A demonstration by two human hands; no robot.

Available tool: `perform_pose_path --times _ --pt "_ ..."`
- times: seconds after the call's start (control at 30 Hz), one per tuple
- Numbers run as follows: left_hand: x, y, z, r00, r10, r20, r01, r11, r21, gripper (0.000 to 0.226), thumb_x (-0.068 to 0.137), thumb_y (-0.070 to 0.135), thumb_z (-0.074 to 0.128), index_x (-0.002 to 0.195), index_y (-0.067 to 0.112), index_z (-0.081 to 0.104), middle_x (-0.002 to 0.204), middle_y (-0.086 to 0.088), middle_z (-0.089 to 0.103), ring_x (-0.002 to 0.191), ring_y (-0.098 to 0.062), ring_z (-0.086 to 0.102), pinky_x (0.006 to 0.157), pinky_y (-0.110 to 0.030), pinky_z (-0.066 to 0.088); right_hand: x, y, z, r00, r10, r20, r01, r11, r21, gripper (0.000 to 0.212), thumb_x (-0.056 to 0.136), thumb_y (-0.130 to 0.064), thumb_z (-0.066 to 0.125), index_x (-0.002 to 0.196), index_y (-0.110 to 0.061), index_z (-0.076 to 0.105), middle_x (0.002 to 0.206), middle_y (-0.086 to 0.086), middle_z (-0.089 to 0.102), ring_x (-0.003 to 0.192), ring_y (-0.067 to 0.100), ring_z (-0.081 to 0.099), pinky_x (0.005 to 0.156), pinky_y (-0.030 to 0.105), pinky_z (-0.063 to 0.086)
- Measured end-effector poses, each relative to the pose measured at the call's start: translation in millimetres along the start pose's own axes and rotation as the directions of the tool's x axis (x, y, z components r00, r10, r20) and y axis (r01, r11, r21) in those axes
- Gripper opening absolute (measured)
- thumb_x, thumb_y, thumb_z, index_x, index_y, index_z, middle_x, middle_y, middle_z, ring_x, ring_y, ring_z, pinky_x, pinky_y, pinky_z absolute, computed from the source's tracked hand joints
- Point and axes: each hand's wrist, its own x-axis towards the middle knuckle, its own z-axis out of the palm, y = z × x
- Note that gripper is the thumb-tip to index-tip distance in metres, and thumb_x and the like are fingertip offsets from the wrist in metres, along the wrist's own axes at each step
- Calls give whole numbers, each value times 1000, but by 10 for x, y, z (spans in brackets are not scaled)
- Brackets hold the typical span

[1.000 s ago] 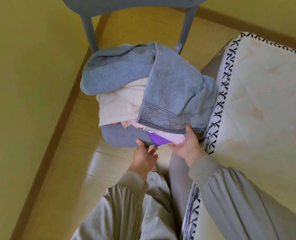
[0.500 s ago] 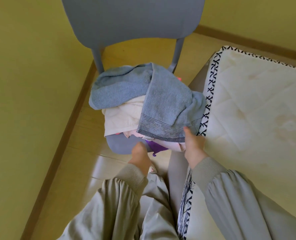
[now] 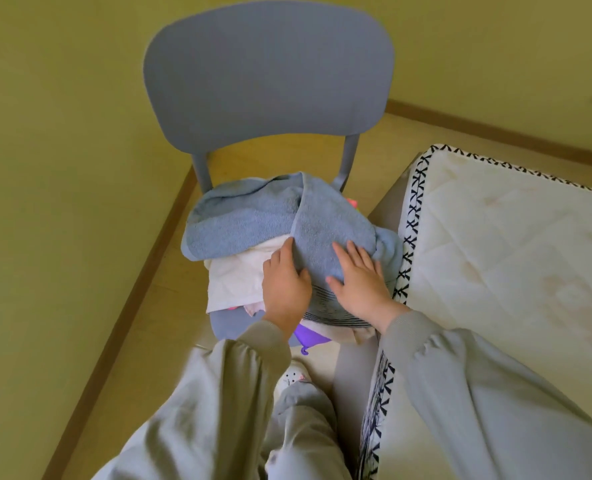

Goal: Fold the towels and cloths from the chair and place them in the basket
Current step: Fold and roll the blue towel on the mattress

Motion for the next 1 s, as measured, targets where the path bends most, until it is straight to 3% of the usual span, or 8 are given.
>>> perform_pose_path --times 0.1,0.3,0.43,0.53,0.63,0.73,0.87,1.0 --pt "40 -146 87 996 67 -60 -63 996 71 58 86 10 55 141 15 38 131 -10 48 113 -30 42 93 -40 38 59 75 161 1000 -20 17 21 996 -84 64 98 -45 34 152 -29 3 160 1 -2 147 19 -2 117 47 2" --pt "93 -249 188 978 155 -140 -136 981 137 50 90 17 56 139 17 44 110 -10 53 101 -27 49 78 -40 46 148 139 437 981 -66 -181 35 984 -173 62 98 -44 34 151 -25 9 160 -1 6 147 16 5 117 49 7" --pt "38 -280 262 944 266 -194 -236 958 162 40 88 8 56 128 14 58 94 -14 57 90 -32 55 65 -39 46 190 141 517 971 -89 -222 52 984 -170 61 99 -42 35 151 -23 12 159 1 9 146 18 8 116 49 9" --pt "-57 -170 283 929 298 -221 -276 953 124 35 87 1 50 115 12 68 91 -12 58 85 -32 58 66 -35 45 131 187 448 974 -121 -194 101 989 -108 61 99 -42 33 152 -21 9 159 0 9 146 18 8 118 47 8" --pt "-181 96 210 958 215 -188 -222 975 -16 40 86 -5 44 114 10 68 104 -12 63 95 -32 60 78 -34 47 5 255 271 958 -150 -243 161 987 27 61 100 -38 36 150 -13 13 156 7 22 144 23 16 117 44 12" --pt "-420 390 30 990 50 -128 -85 954 -288 50 84 -11 35 121 6 65 114 -20 65 105 -35 60 80 -35 49 -248 334 49 951 -114 -289 185 954 234 55 99 -30 41 147 -9 22 140 18 43 130 33 39 104 39 34" --pt "-701 747 -183 999 -43 -12 29 834 -551 53 85 -15 30 123 3 62 92 -12 62 66 -18 56 51 -22 44 -681 454 -234 973 -117 -199 201 853 481 59 95 -15 49 148 -18 22 144 10 38 106 21 57 83 33 47" --pt "-927 1173 -404 997 -47 61 77 640 -764 54 84 -22 22 122 -6 57 91 -12 58 85 -28 59 70 -32 53 -1021 418 -477 956 -248 -155 290 735 613 77 83 -25 71 145 -18 26 128 -5 45 116 7 45 91 23 39"
